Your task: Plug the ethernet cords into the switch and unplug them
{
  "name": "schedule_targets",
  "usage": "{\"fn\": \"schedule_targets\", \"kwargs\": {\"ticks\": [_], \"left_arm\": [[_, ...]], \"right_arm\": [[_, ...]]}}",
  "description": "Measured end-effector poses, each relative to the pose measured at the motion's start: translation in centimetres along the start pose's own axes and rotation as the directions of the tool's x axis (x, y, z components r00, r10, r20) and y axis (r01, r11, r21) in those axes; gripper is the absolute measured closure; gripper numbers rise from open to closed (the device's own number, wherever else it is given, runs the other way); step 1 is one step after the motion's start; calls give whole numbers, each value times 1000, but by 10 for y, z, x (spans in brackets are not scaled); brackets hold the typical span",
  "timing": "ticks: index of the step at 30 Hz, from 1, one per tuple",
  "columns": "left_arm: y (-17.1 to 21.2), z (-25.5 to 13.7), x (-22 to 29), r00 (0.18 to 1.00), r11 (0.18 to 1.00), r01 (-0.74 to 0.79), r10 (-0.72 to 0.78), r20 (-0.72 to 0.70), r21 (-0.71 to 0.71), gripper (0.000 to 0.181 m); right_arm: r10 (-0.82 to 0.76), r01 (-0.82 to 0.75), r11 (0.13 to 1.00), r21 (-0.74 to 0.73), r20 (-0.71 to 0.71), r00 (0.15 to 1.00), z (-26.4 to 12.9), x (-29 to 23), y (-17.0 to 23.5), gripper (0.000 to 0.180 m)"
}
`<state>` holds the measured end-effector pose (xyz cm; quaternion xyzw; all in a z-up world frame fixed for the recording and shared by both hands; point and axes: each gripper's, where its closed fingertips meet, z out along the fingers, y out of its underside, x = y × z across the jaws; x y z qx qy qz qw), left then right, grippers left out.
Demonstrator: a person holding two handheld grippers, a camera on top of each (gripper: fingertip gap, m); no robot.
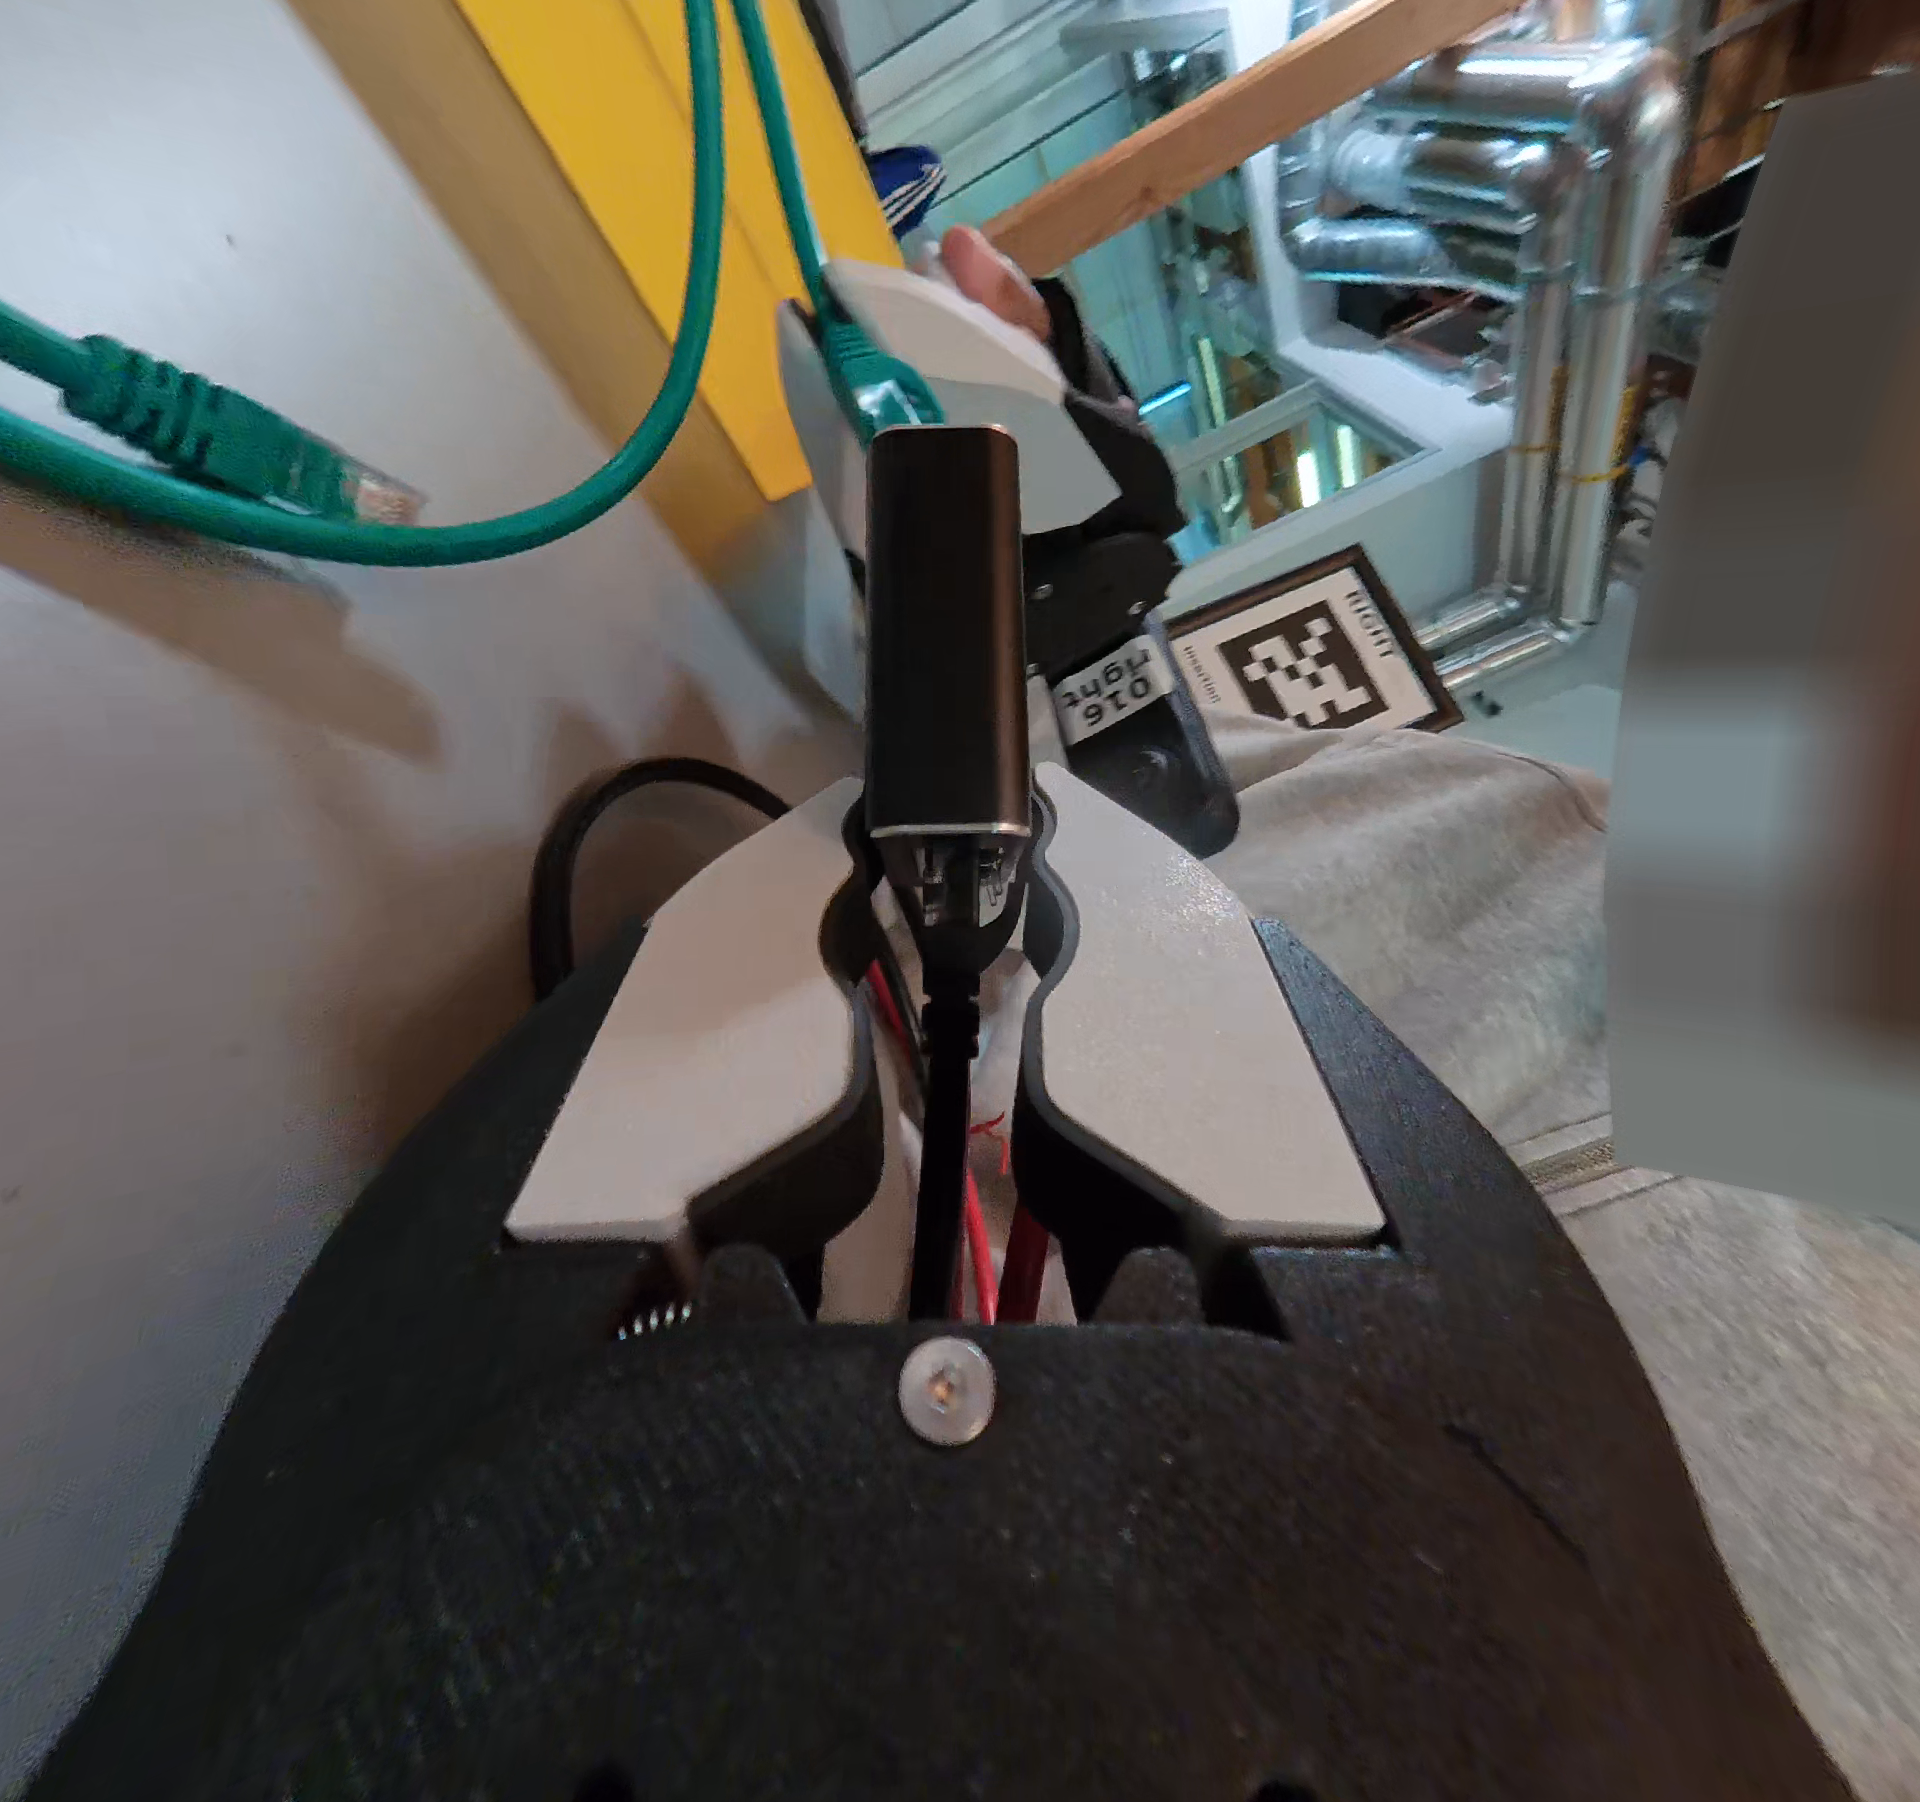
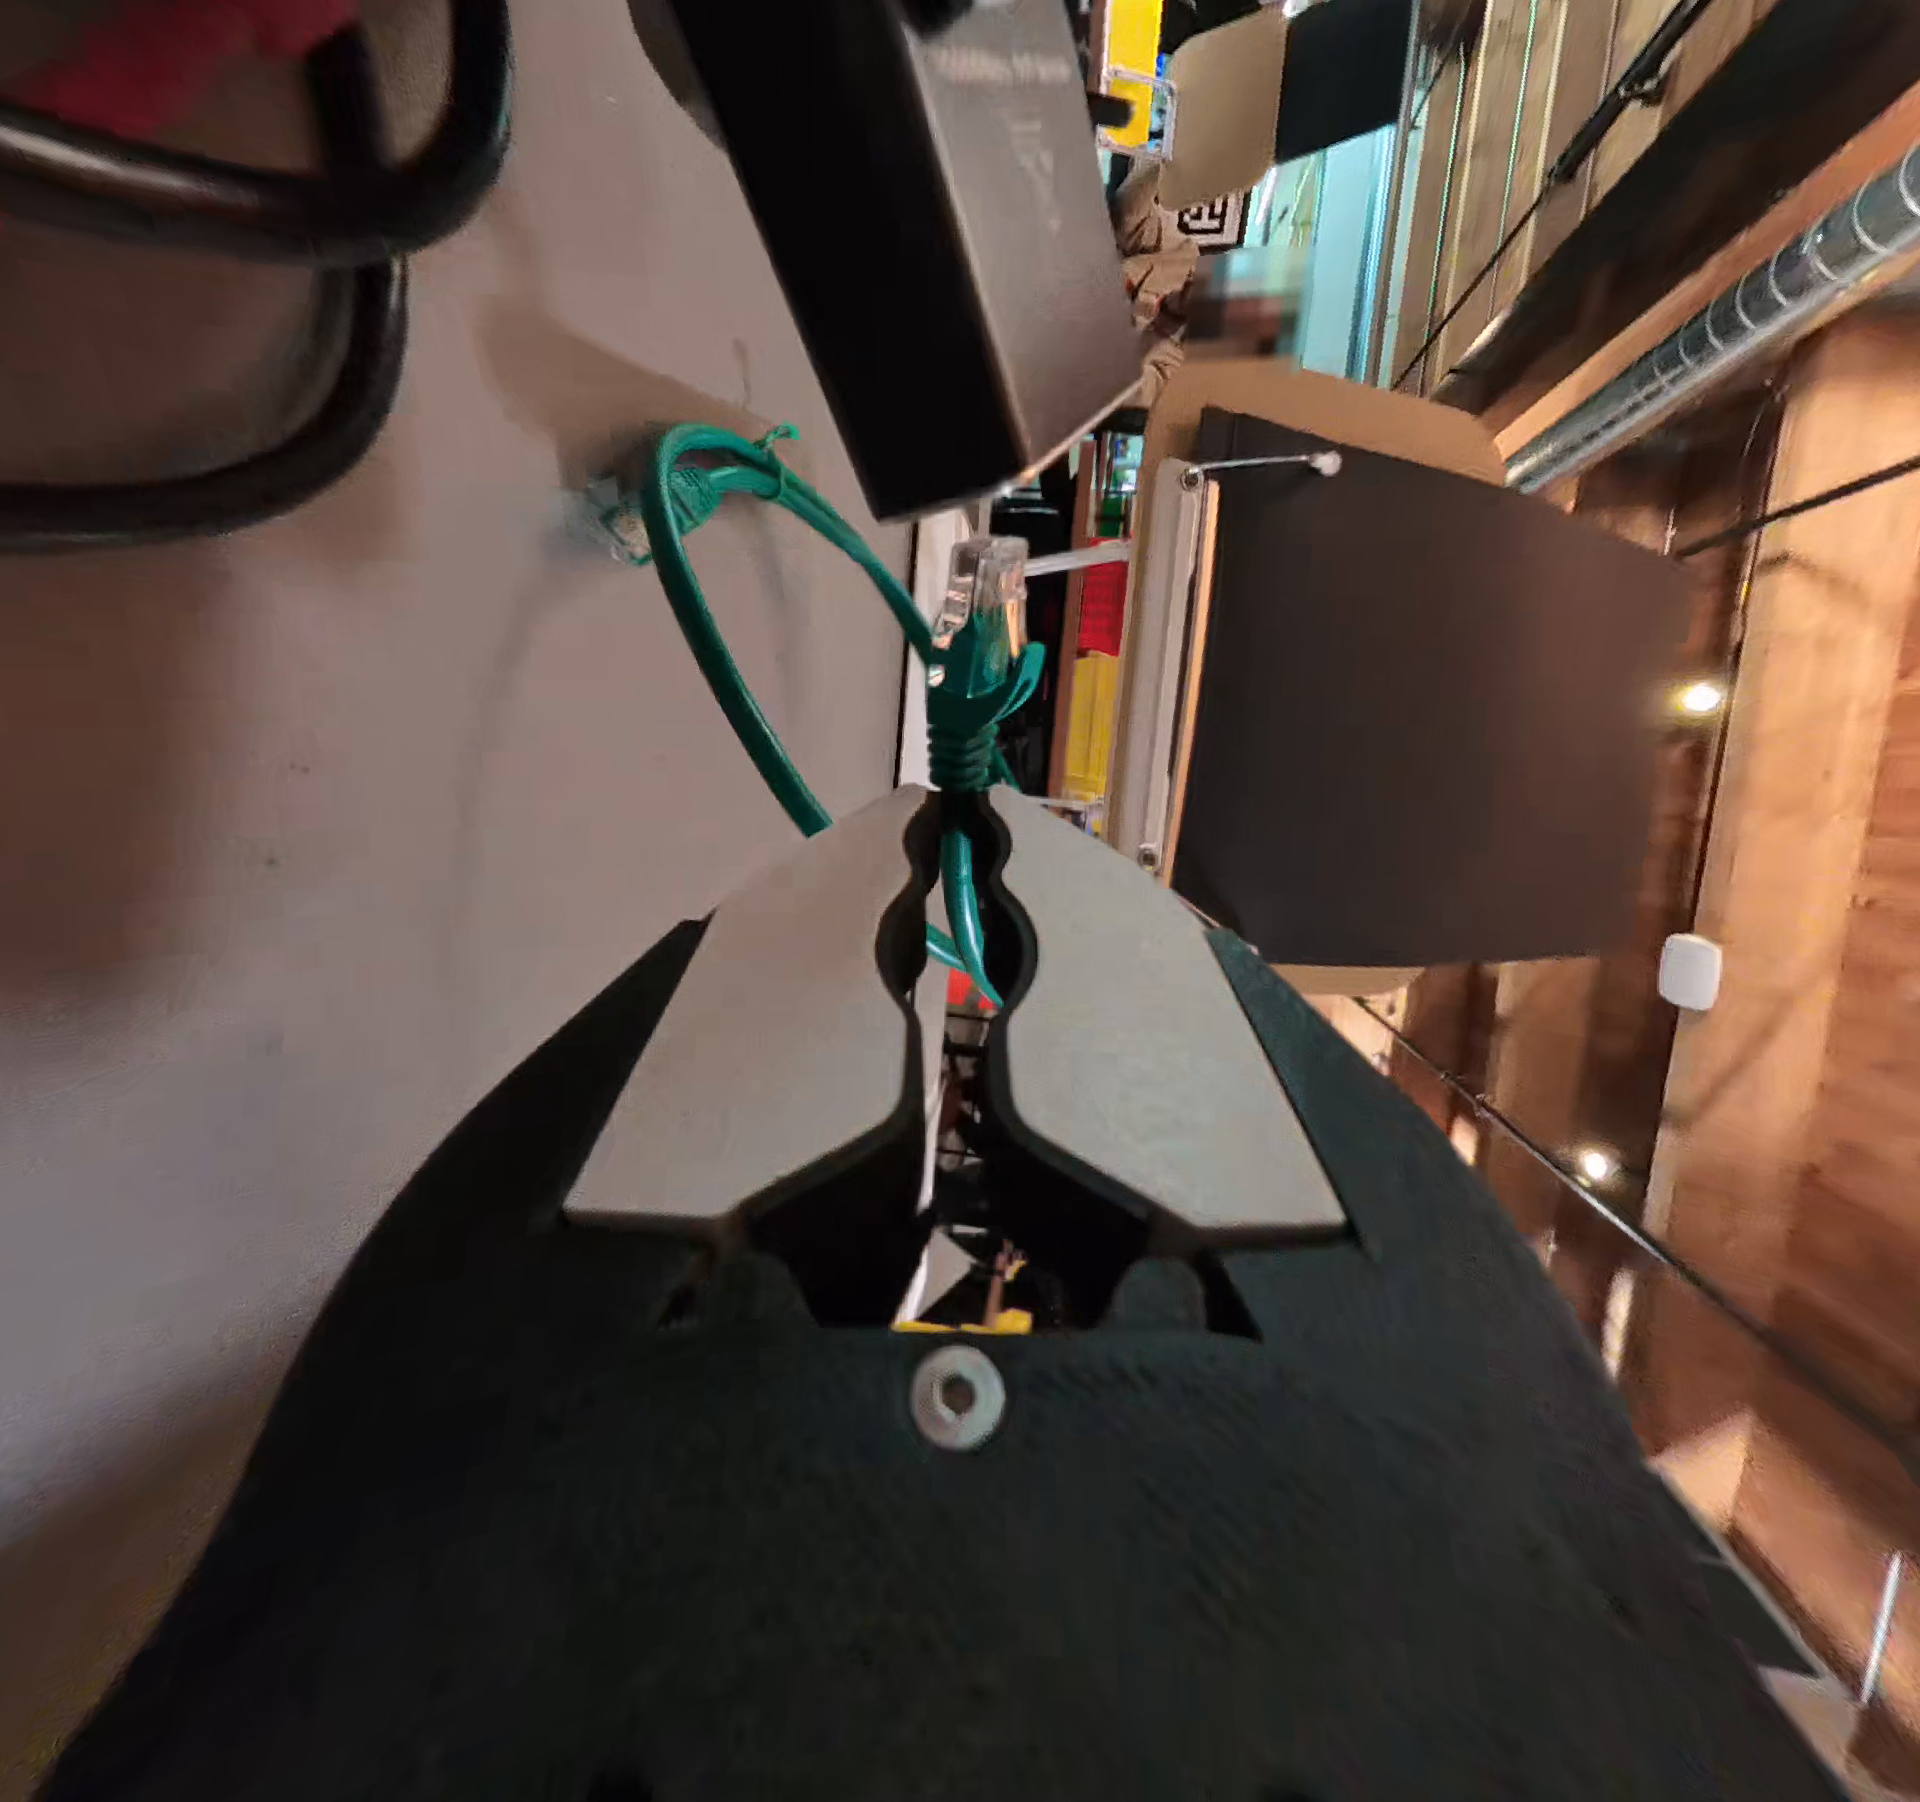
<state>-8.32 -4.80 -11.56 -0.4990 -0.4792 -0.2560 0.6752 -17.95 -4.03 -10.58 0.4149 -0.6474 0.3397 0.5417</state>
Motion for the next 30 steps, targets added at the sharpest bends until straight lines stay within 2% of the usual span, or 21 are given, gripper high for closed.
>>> {"fn": "schedule_targets", "kwargs": {"ticks": [6,10,14,20,30], "left_arm": [[6,-4,-13,978,993,-82,97,184,-82,155],[10,-1,-16,957,983,-125,155,244,-136,155],[13,1,-18,935,968,-175,220,278,-179,155],[13,3,-15,953,976,-155,189,236,-154,155],[17,7,-7,985,987,-87,105,135,-132,155]], "right_arm": [[-102,103,995,-18,52,993,-2,-5,-3,175],[-188,193,980,-40,99,977,0,-16,-2,174],[-236,239,971,-34,76,969,-4,-6,-6,174],[-380,379,925,-38,-11,925,-5,-1,-13,174],[-426,421,905,-70,-122,896,-8,13,-18,174]]}}
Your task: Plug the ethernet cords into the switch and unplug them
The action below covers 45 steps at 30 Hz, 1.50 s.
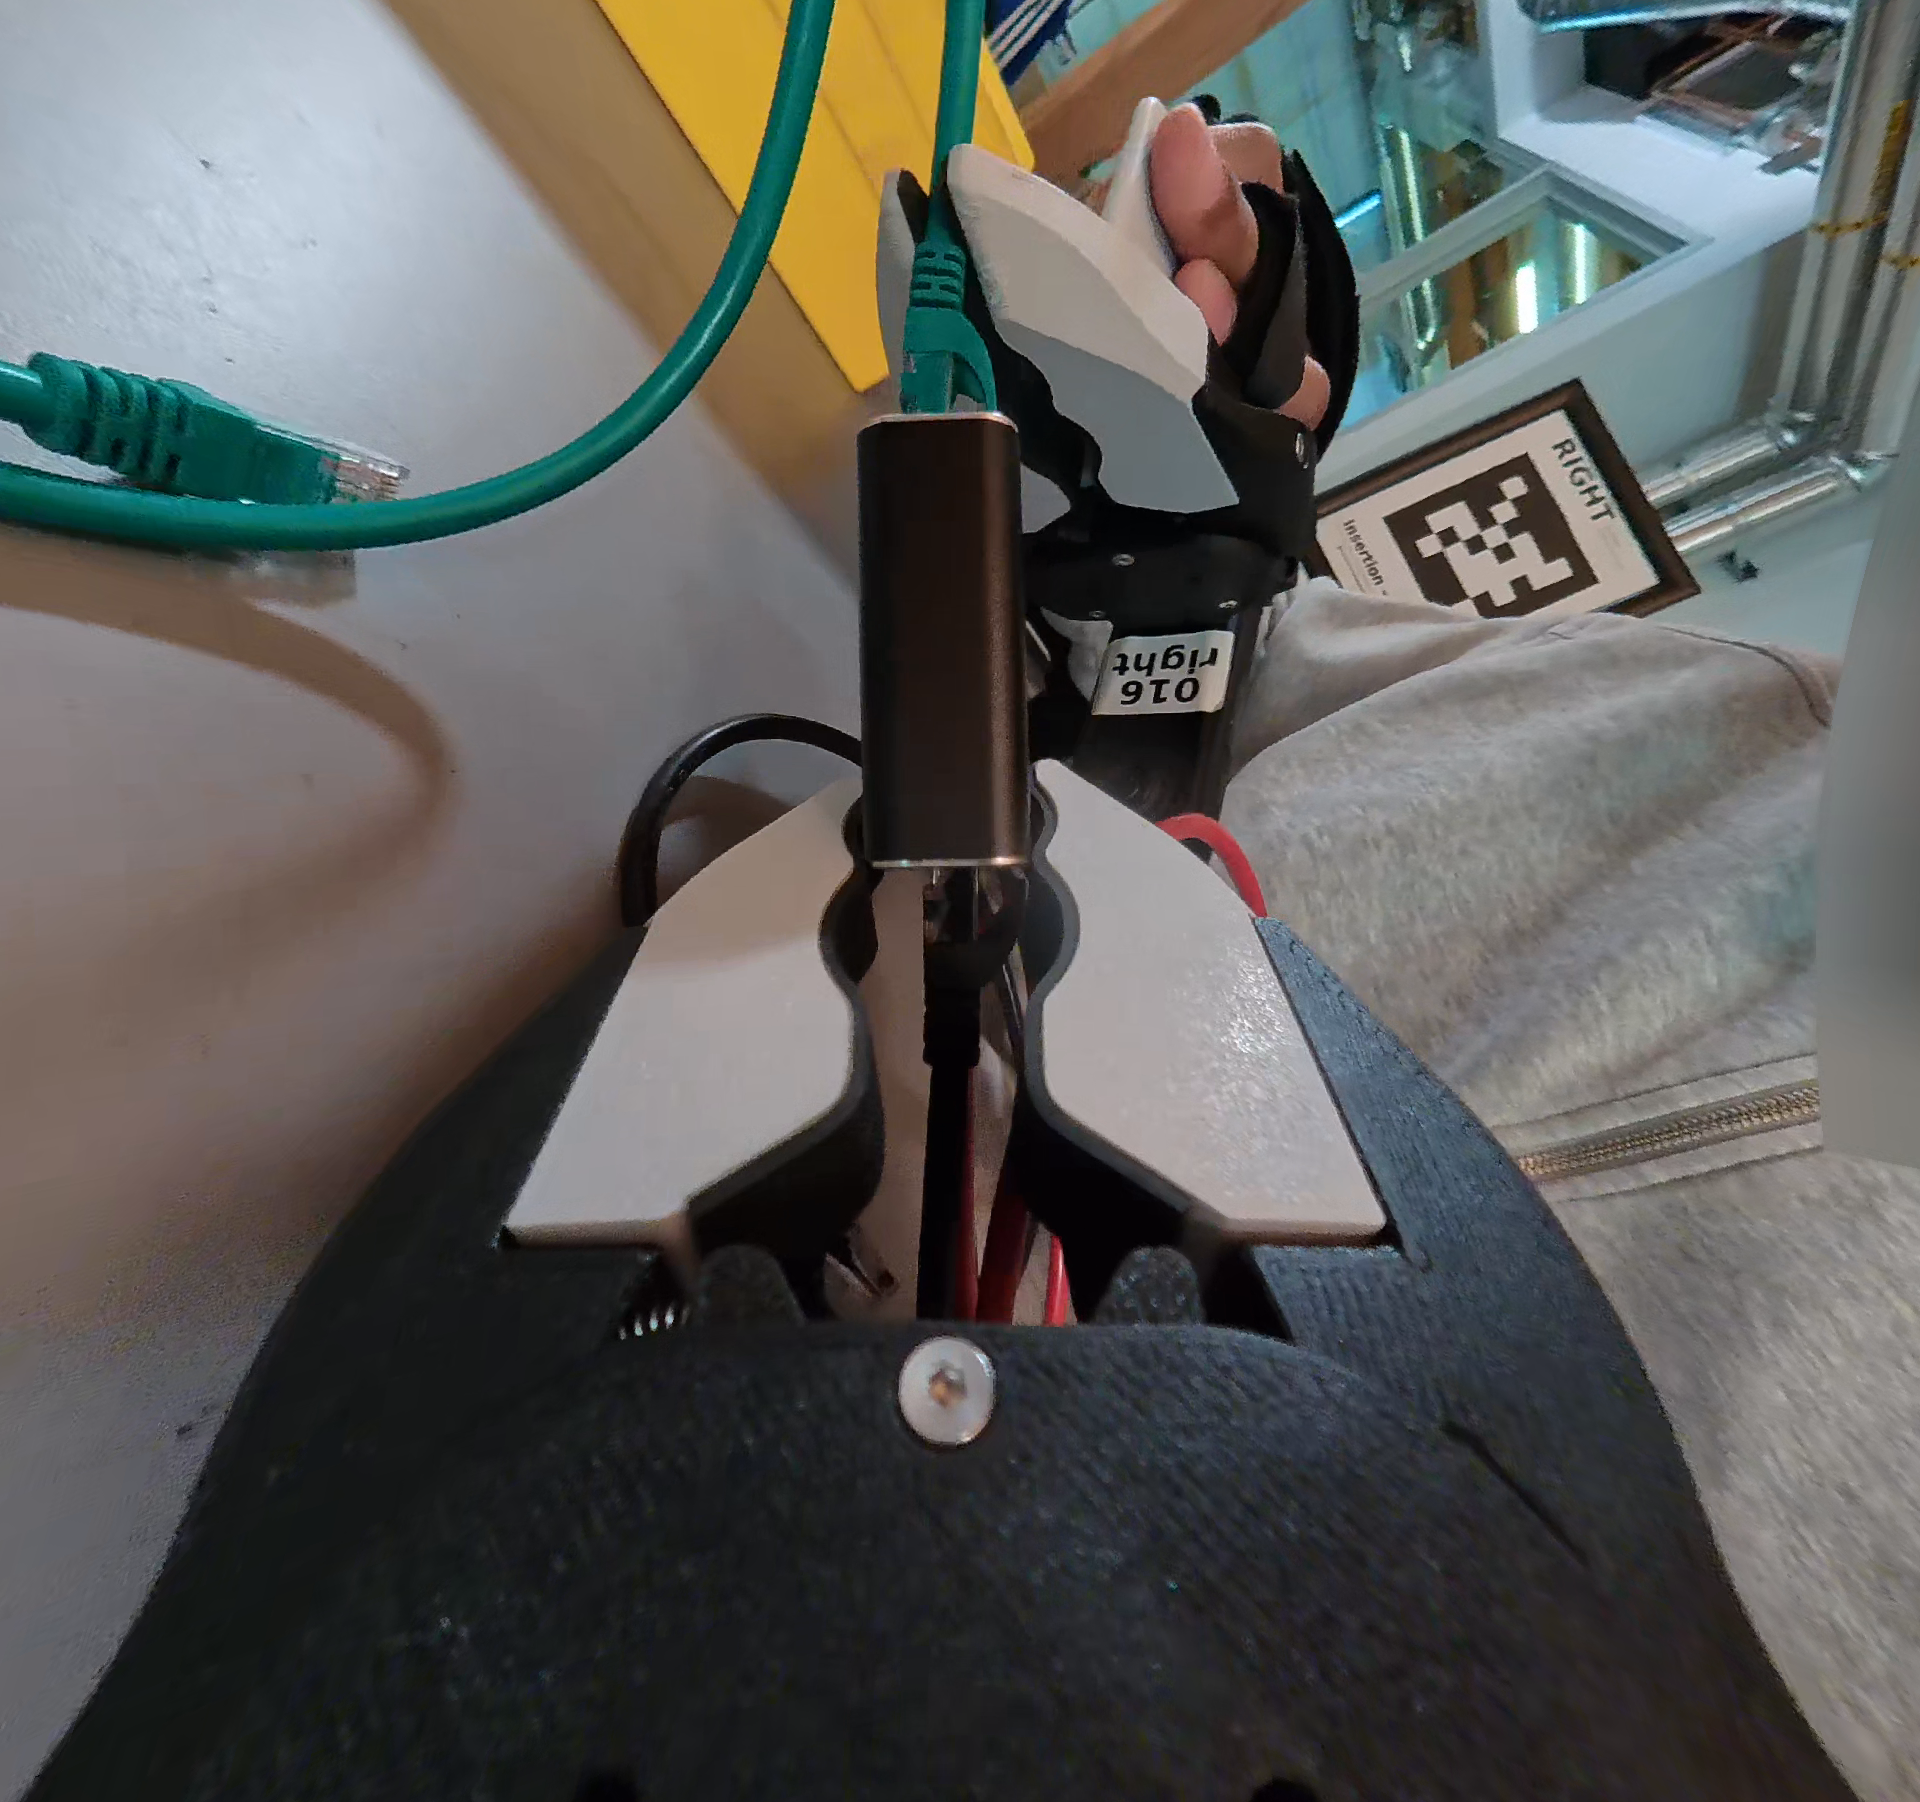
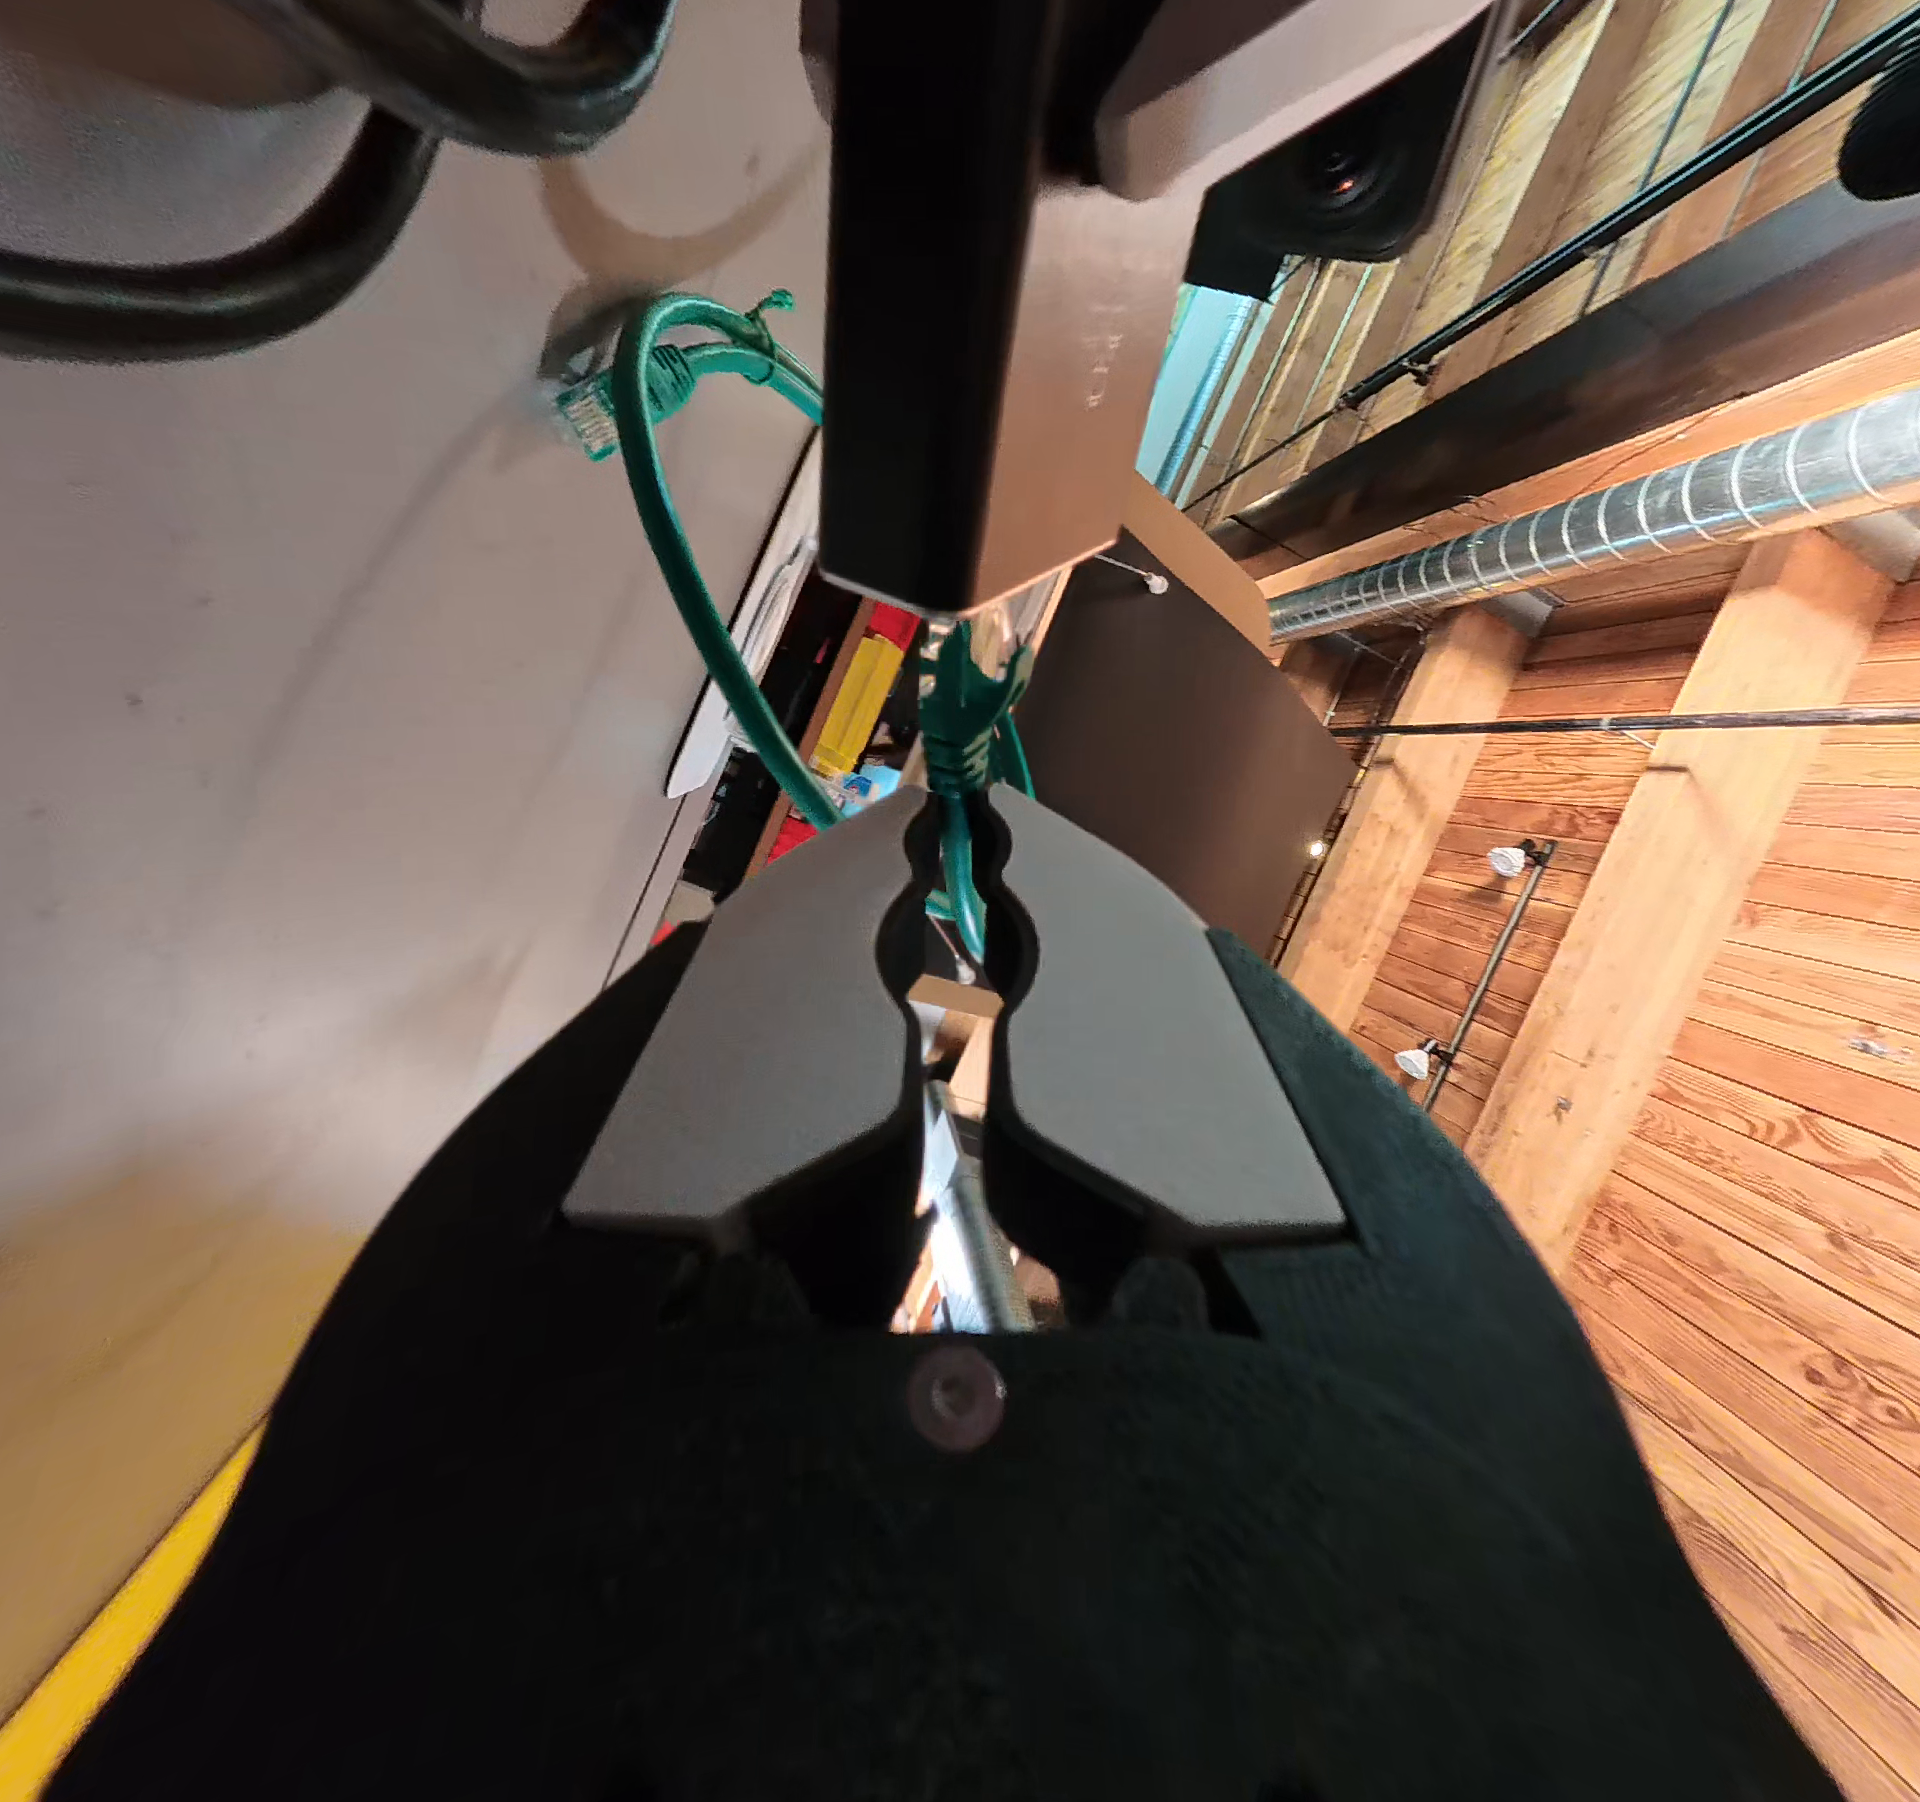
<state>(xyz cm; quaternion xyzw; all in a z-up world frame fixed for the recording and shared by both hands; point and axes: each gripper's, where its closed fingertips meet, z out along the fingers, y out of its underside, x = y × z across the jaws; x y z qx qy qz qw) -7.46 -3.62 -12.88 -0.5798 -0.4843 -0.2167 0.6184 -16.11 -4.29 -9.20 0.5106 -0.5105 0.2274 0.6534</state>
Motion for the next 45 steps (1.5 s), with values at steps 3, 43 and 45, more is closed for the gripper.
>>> {"fn": "schedule_targets", "kwargs": {"ticks": [3,43,45], "left_arm": [[0,0,1,999,999,35,-34,-42,10,155],[8,-4,39,917,995,83,-99,-387,-58,155],[8,-4,41,911,995,80,-97,-401,-58,155]], "right_arm": [[-10,10,1000,9,-41,999,-2,6,-1,174],[-4,38,993,114,-287,958,-30,50,3,175],[-22,60,990,124,-288,957,-31,49,0,175]]}}
